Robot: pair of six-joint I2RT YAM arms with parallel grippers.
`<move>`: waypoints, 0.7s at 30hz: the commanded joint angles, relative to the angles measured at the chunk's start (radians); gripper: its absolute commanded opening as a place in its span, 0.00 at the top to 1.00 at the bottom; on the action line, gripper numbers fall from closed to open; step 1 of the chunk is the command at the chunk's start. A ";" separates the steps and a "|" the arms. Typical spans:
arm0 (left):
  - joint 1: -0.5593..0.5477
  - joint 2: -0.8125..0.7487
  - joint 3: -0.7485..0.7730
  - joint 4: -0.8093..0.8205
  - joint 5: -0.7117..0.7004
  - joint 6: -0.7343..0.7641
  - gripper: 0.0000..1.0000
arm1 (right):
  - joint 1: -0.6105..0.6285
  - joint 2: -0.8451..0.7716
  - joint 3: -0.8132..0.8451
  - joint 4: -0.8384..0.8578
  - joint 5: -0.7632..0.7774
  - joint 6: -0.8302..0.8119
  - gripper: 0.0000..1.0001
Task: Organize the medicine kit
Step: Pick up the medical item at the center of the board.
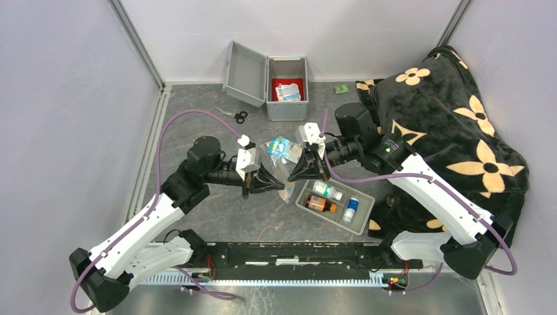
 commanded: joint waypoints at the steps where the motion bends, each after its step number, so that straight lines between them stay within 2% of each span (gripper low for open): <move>1: -0.002 -0.002 0.036 -0.058 0.010 0.077 0.95 | 0.004 -0.027 0.036 -0.023 0.086 -0.030 1.00; 5: -0.002 -0.020 0.022 -0.058 -0.098 0.069 0.63 | 0.002 -0.042 0.019 0.052 0.294 0.102 1.00; 9: -0.007 -0.072 -0.034 0.052 -0.275 -0.035 0.38 | 0.004 -0.072 -0.063 0.262 0.520 0.442 1.00; 12: -0.036 -0.142 -0.120 0.199 -0.432 -0.096 0.06 | 0.006 -0.107 -0.139 0.426 0.638 0.677 1.00; 13: -0.053 -0.161 -0.142 0.225 -0.493 -0.105 0.01 | 0.006 -0.121 -0.160 0.466 0.674 0.740 1.00; 17: -0.139 -0.172 -0.176 0.261 -0.726 -0.104 0.00 | 0.007 -0.156 -0.230 0.648 0.720 0.951 1.00; 21: -0.268 -0.147 -0.181 0.305 -0.912 -0.065 0.00 | 0.013 -0.145 -0.232 0.695 0.710 1.048 1.00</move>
